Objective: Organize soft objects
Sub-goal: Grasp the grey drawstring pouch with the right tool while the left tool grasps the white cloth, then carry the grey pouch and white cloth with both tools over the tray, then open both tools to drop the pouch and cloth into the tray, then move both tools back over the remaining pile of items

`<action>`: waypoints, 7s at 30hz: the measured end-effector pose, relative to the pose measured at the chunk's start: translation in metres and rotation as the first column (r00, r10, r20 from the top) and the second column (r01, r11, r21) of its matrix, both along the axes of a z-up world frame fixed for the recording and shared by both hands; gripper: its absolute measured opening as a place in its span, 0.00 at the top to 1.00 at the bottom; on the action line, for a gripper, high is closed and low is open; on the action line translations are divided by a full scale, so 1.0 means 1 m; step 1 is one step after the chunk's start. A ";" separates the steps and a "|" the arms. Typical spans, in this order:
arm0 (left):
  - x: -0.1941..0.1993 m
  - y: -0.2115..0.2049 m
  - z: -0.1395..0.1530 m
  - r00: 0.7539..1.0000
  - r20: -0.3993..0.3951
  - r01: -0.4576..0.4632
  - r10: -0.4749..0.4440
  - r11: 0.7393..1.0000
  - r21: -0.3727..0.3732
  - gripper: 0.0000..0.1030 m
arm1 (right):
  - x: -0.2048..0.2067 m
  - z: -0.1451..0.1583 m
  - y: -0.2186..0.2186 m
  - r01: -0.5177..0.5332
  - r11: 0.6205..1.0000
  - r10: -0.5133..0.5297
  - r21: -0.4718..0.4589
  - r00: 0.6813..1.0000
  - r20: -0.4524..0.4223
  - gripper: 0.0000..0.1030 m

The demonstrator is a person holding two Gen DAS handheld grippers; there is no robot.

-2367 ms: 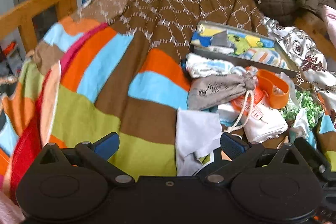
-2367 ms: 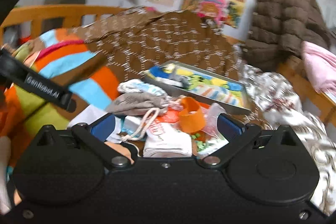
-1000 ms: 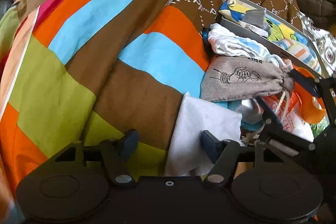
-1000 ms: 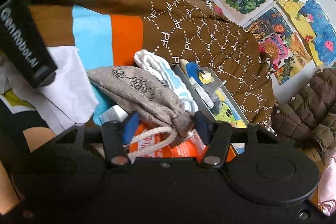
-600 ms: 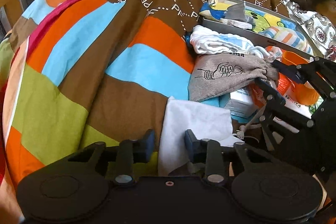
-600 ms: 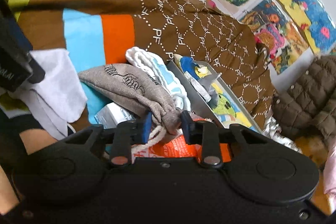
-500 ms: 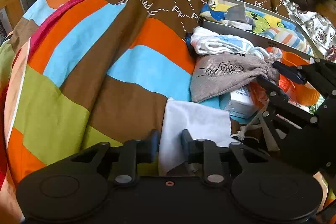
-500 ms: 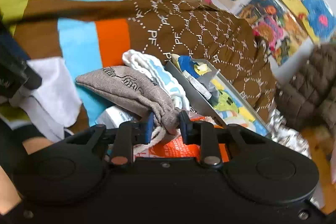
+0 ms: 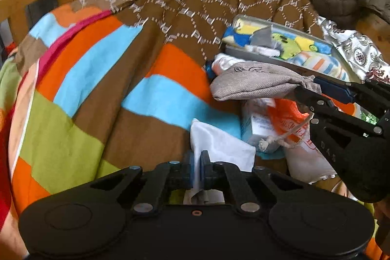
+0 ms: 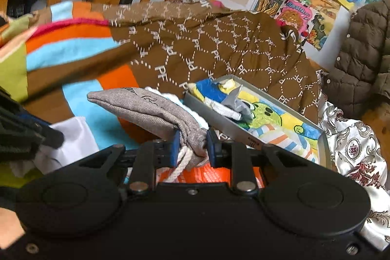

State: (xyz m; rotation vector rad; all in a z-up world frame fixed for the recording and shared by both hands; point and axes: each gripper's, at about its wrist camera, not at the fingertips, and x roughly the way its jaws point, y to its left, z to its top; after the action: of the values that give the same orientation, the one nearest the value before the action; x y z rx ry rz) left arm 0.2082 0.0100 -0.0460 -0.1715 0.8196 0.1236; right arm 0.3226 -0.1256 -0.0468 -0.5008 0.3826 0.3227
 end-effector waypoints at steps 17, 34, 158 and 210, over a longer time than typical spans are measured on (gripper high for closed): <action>-0.016 0.000 0.025 0.978 0.208 -0.033 0.031 0.999 0.005 0.96 | -0.025 0.051 -0.022 0.021 0.981 -0.030 0.192 0.999 0.044 0.84; -0.040 -0.006 0.053 0.910 0.413 -0.037 0.033 0.999 0.003 0.96 | -0.050 0.095 -0.065 0.099 0.932 -0.142 0.348 0.985 0.102 0.84; -0.059 -0.068 0.081 0.832 0.540 0.140 -0.127 0.990 0.016 0.01 | -0.153 0.056 -0.209 0.394 0.609 -0.542 0.688 0.840 -0.001 0.00; -0.075 -0.062 0.011 0.984 0.162 0.061 -0.080 0.991 0.120 0.01 | -0.114 -0.018 -0.137 0.649 0.708 -0.495 0.280 0.738 -0.459 0.00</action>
State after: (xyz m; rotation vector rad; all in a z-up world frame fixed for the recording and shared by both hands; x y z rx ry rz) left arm 0.1331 -0.0517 -0.0350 -0.0436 0.6488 0.0882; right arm 0.2086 -0.2623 -0.0644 0.1390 0.7802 -0.1406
